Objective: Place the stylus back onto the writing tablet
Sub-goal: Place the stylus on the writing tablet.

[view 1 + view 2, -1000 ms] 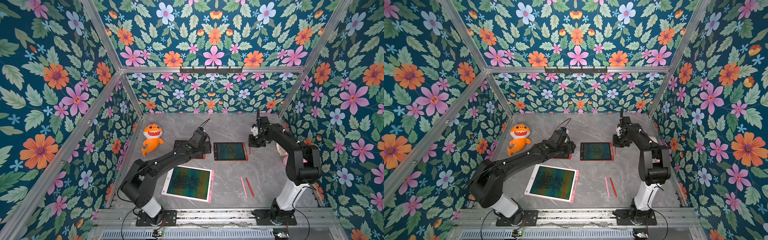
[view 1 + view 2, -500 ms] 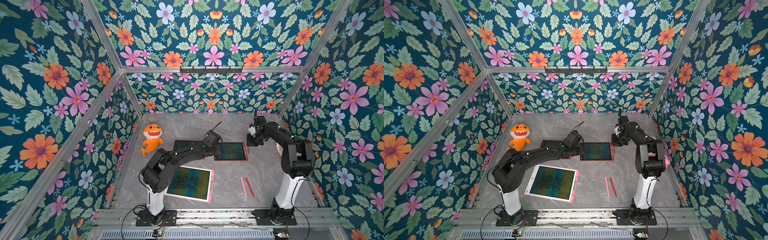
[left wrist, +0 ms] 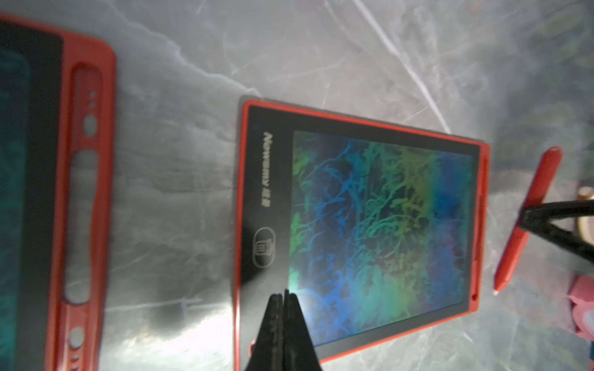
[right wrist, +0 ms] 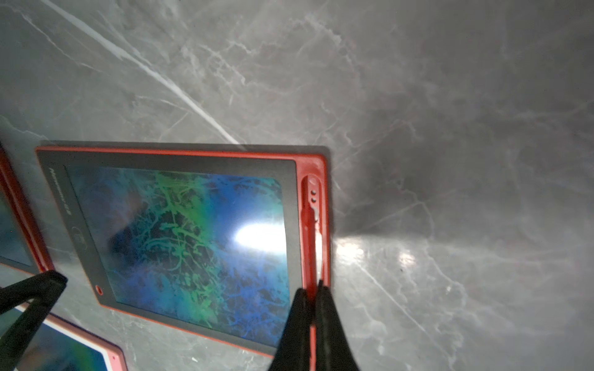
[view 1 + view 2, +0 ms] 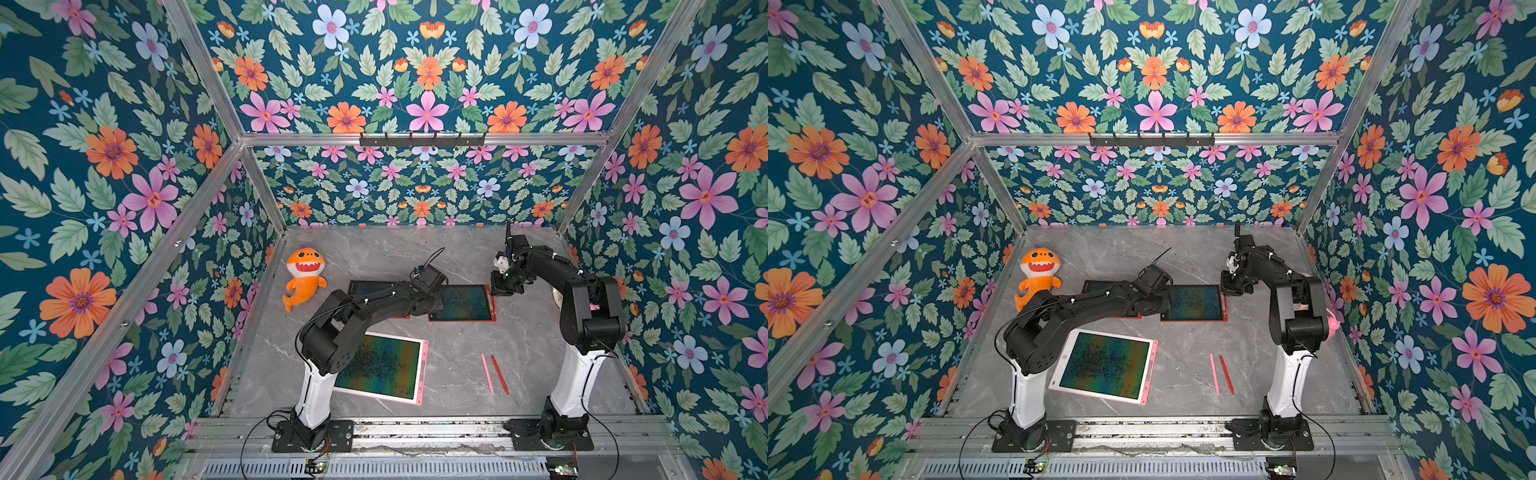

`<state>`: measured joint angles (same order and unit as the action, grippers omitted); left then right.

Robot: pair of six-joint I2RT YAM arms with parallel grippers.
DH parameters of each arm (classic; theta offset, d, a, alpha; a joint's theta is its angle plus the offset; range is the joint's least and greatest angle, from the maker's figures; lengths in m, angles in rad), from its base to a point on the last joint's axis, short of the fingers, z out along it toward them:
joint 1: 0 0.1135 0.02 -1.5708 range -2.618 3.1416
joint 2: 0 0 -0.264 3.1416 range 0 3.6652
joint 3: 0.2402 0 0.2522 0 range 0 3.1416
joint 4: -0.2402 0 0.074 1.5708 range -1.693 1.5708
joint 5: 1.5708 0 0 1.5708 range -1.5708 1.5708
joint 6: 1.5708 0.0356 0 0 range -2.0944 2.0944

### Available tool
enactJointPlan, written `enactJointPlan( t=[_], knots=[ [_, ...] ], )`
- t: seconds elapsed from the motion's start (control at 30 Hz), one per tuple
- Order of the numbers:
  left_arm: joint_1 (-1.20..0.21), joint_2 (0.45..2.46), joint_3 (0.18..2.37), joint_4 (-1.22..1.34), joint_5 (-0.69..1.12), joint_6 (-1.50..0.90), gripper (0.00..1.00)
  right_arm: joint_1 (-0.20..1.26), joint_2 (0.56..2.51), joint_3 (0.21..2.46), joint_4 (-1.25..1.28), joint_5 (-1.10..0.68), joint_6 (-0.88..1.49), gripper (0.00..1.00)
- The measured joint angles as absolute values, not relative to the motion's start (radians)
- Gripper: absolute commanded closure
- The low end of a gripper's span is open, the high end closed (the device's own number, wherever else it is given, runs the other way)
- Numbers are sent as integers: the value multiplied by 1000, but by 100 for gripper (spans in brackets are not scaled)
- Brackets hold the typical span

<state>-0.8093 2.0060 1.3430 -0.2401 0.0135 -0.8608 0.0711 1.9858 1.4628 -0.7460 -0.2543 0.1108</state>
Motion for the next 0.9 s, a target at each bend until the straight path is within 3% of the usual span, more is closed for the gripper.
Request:
enactJointPlan(
  t=[0.9],
  knots=[
    [-812, 2018, 1327, -250, 56, -838, 100, 84, 2064, 1530, -798, -238, 99, 100]
  ],
)
